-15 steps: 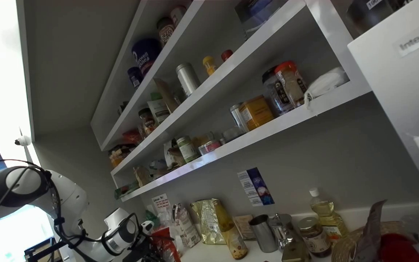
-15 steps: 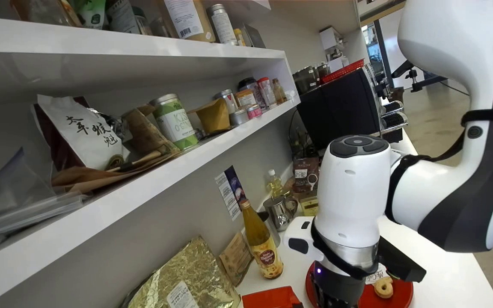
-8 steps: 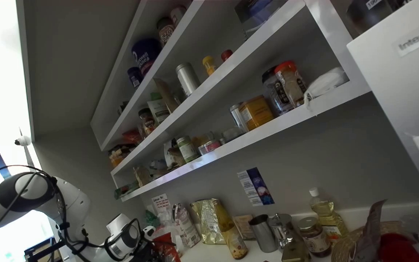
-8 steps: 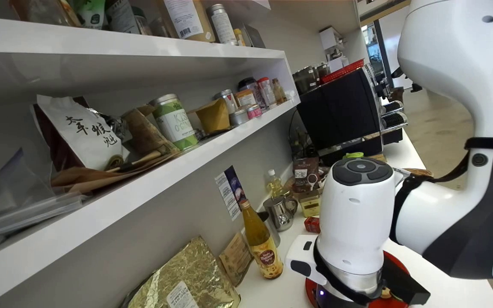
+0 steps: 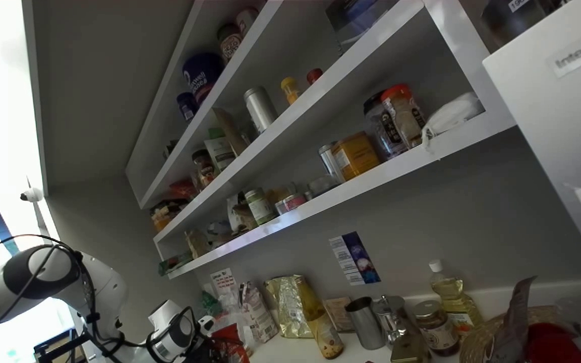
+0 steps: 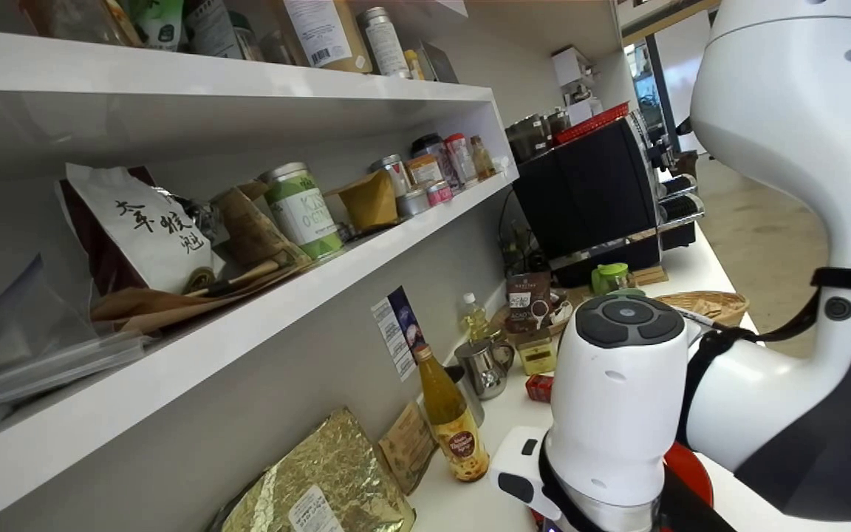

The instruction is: Take the orange packet off of the shelf

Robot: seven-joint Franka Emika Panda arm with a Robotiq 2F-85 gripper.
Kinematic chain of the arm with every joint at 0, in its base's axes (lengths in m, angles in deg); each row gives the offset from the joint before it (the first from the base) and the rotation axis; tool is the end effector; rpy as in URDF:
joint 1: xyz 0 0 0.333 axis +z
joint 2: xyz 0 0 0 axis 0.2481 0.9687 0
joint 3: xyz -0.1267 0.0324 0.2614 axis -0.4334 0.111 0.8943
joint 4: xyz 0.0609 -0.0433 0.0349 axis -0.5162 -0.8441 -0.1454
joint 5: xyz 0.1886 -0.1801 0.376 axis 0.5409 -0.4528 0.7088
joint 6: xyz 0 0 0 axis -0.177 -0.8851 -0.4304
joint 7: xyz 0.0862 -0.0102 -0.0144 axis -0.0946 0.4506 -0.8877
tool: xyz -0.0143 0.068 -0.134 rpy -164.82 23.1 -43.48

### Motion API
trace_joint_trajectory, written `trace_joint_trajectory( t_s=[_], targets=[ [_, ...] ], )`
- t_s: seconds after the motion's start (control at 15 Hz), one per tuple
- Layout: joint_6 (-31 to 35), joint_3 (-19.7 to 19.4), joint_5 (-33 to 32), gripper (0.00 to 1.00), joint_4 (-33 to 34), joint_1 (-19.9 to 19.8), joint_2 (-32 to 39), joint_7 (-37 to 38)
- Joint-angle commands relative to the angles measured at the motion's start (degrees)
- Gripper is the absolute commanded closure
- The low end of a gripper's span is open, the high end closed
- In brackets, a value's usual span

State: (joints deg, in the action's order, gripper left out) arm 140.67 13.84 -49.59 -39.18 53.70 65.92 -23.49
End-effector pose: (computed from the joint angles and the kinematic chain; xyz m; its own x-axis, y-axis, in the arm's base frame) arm 0.5576 0.4043 0.0555 0.6483 0.6814 0.3397 0.6628 -0.7247 0.1887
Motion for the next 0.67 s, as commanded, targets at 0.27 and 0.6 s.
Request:
trace_joint_trajectory(
  t_s=[0.27, 0.6],
  targets=[
    [0.95, -1.78, 1.98, 0.99, 2.24, 0.59, 1.87, -0.57],
    [0.49, -1.89, 2.36, 0.71, 2.2, 0.83, 2.0, -0.54]
  ],
)
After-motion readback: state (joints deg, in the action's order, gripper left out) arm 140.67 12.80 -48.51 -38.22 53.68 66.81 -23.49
